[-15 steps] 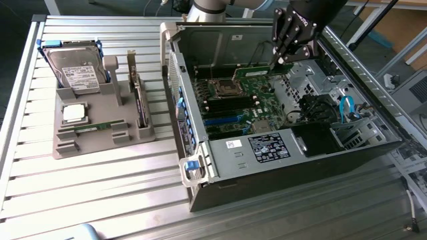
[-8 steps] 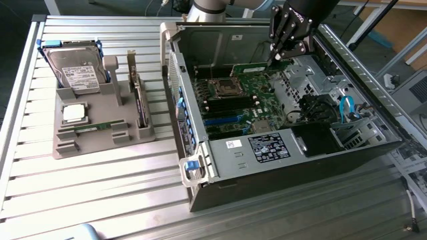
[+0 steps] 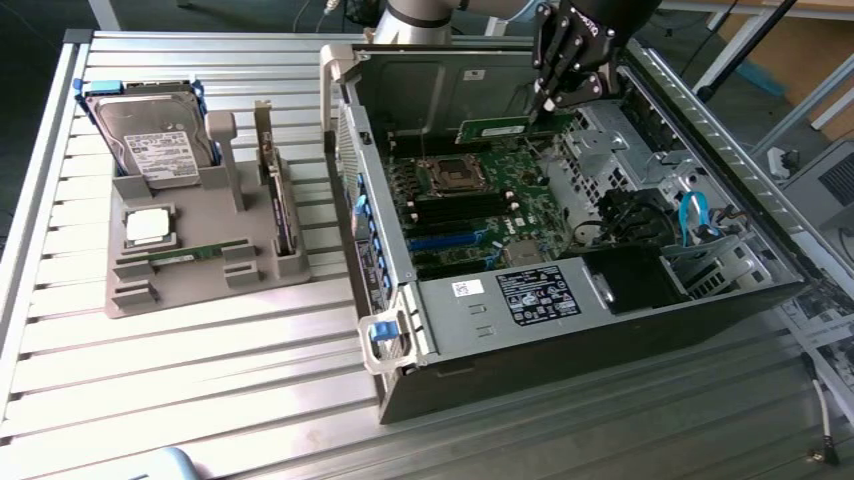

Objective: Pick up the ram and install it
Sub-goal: 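Pick up the ram and move it above insertion slot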

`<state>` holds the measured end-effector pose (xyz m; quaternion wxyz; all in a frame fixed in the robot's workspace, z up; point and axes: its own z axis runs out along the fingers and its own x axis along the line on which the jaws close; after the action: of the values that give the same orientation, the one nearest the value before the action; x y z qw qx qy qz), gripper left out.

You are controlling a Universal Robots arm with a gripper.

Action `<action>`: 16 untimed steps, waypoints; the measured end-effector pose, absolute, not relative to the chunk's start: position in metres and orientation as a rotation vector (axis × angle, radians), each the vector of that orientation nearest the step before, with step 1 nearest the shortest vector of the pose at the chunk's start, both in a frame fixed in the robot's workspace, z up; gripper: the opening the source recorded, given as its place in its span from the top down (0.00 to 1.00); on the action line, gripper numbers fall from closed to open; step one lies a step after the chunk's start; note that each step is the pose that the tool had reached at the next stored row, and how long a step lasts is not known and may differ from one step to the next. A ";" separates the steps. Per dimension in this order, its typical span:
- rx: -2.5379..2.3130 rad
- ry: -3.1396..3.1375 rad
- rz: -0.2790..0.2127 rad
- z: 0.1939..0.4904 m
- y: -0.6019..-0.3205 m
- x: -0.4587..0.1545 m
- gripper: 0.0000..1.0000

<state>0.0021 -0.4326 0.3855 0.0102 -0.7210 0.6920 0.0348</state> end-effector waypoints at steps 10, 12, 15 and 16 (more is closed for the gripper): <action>-2.250 2.160 0.109 0.384 -0.416 0.002 0.88; -2.250 2.160 0.109 0.384 -0.414 0.002 0.88; -2.250 2.160 0.109 0.384 -0.414 0.002 0.88; -2.250 2.160 0.109 0.384 -0.414 0.002 0.88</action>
<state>0.0021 -0.4138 0.3836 0.0102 -0.7210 0.6920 0.0348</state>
